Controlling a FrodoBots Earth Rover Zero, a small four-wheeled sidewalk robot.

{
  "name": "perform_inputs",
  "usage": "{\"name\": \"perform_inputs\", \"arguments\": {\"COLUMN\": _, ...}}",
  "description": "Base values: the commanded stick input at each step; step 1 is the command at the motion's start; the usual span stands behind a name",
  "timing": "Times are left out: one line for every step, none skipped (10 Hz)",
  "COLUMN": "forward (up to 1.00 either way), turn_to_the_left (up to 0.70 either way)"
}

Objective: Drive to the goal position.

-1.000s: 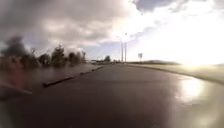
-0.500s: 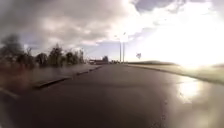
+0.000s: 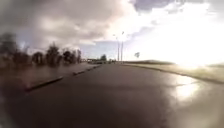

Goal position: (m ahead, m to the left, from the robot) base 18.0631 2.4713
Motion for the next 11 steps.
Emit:
{"name": "perform_inputs", "arguments": {"forward": 0.70, "turn_to_the_left": -0.14}}
{"name": "perform_inputs", "arguments": {"forward": 0.70, "turn_to_the_left": -0.14}}
{"name": "perform_inputs", "arguments": {"forward": 0.70, "turn_to_the_left": -0.06}}
{"name": "perform_inputs", "arguments": {"forward": 0.70, "turn_to_the_left": 0.00}}
{"name": "perform_inputs", "arguments": {"forward": 0.70, "turn_to_the_left": 0.00}}
{"name": "perform_inputs", "arguments": {"forward": 0.70, "turn_to_the_left": 0.00}}
{"name": "perform_inputs", "arguments": {"forward": 0.70, "turn_to_the_left": 0.00}}
{"name": "perform_inputs", "arguments": {"forward": 0.70, "turn_to_the_left": 0.00}}
{"name": "perform_inputs", "arguments": {"forward": 0.70, "turn_to_the_left": 0.00}}
{"name": "perform_inputs", "arguments": {"forward": 0.70, "turn_to_the_left": 0.00}}
{"name": "perform_inputs", "arguments": {"forward": 0.70, "turn_to_the_left": 0.00}}
